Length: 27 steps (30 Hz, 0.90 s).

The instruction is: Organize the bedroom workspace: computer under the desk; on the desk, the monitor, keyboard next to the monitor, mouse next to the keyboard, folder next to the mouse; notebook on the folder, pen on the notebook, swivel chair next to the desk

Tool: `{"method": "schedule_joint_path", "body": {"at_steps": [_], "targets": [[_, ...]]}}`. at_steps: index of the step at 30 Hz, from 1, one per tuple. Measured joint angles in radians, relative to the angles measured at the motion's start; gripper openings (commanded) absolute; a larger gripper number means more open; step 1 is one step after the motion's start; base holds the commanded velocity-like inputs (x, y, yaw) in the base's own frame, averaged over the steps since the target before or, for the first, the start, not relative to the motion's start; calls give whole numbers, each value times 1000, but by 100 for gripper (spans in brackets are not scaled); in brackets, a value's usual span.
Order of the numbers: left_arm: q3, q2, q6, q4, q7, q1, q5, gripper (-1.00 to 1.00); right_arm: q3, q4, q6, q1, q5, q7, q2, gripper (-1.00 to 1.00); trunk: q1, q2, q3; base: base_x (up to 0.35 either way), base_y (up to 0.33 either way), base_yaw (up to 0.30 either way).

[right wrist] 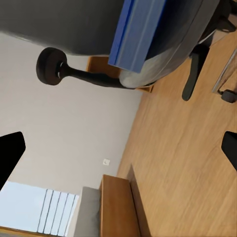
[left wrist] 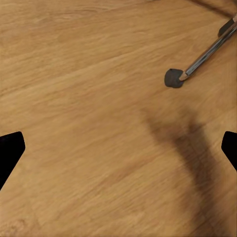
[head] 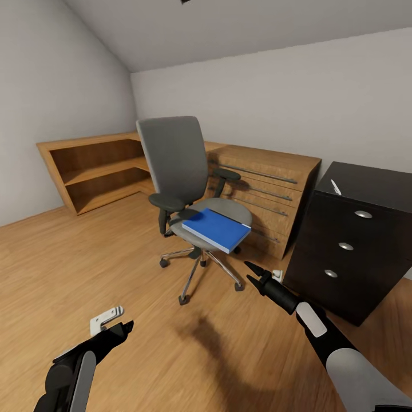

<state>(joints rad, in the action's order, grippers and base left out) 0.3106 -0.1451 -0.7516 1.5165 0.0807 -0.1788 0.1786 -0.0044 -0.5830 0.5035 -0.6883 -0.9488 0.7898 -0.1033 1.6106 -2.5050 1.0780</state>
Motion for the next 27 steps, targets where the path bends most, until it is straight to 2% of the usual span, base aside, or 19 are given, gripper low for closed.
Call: {"method": "schedule_joint_path", "body": {"at_steps": [22,23,24,27], "targets": [[0,0,0,-2,1,0,-1,100,-3,-4,-17,0,-9,-7,9,100,0,0,0,0,0,0],[0,0,0,-2,1,0,-1,100,-3,-4,-17,0,-9,-7,12,100,0,0,0,21,0,0],[0,0,0,-2,1,0,-1,100,-3,-4,-17,0,-7,-15,38,100,0,0,0,45,0,0],[0,0,1,-2,0,0,-1,100,-5,-3,-18,0,-8,-39,51,100,0,0,0,114,0,0]]}}
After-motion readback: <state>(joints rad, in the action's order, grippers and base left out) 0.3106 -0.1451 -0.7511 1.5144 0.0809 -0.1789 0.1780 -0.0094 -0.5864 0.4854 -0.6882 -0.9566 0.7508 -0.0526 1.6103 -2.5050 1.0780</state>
